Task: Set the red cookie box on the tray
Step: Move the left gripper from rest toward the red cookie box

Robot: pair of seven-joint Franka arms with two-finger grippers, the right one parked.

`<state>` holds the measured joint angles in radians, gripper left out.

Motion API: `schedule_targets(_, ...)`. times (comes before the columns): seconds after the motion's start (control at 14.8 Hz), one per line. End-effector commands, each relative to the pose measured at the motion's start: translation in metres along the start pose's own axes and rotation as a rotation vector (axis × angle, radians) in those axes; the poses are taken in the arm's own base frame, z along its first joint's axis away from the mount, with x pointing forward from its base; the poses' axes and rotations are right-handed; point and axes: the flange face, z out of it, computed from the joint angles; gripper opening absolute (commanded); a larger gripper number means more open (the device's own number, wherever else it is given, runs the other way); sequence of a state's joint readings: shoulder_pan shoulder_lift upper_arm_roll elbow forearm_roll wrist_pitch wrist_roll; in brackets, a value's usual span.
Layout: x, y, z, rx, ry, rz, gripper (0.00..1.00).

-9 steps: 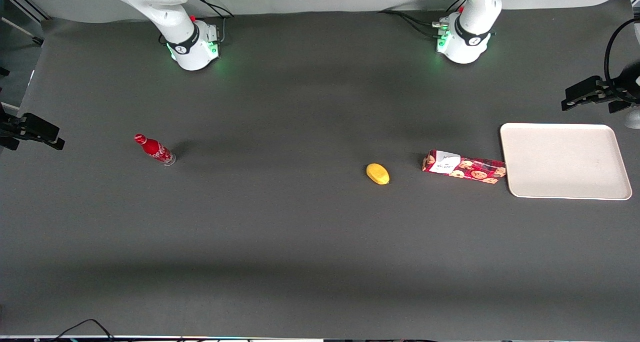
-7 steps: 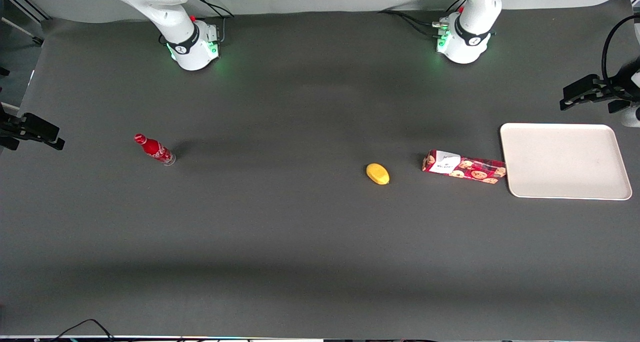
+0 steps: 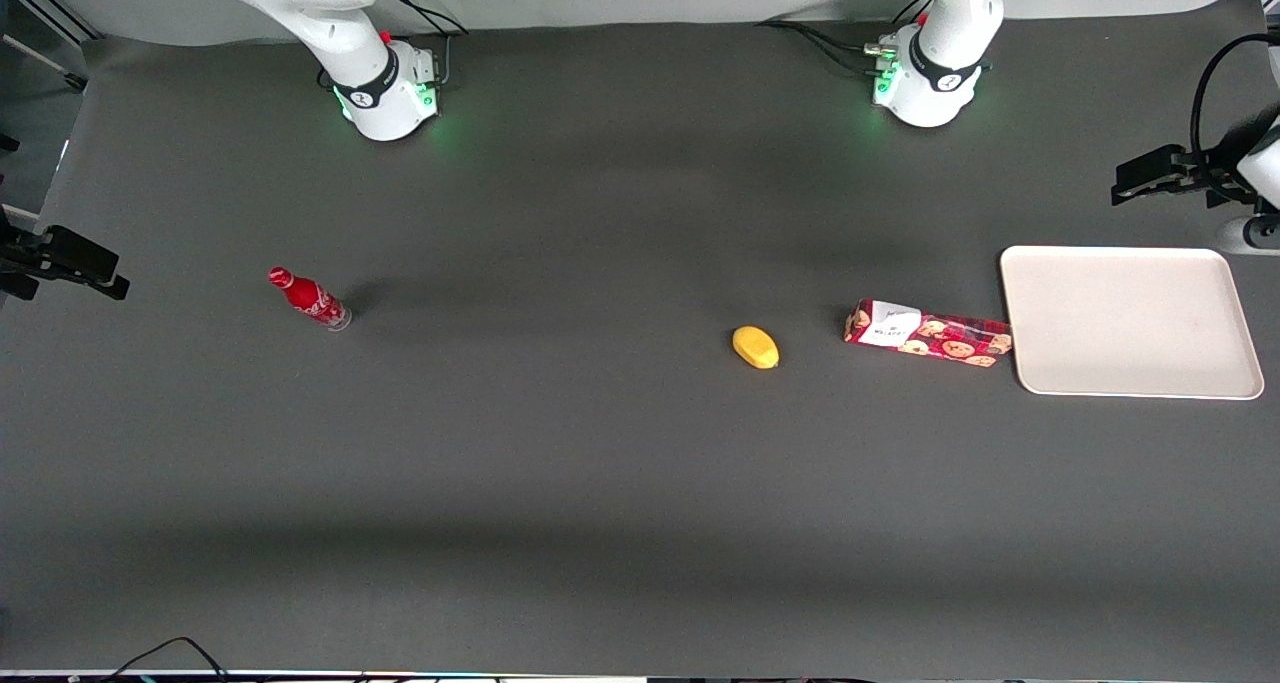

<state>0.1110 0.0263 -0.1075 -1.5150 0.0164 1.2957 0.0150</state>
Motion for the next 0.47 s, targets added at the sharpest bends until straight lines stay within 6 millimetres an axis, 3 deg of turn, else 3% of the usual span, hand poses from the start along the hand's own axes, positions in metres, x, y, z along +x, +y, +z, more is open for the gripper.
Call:
schedule_targets(0.0, 0.005, 0.019, 0.026, 0.001, -0.065, -0.382, 1.0)
schedule_targets(0.07, 0.014, 0.038, 0.039, 0.011, -0.075, -0.467, 1.0)
schedule_targets(0.2, 0.031, 0.056, 0.067, 0.013, -0.052, -0.632, 1.0)
schedule_targets(0.4, 0.049, 0.063, 0.137, 0.014, -0.046, -0.757, 1.0)
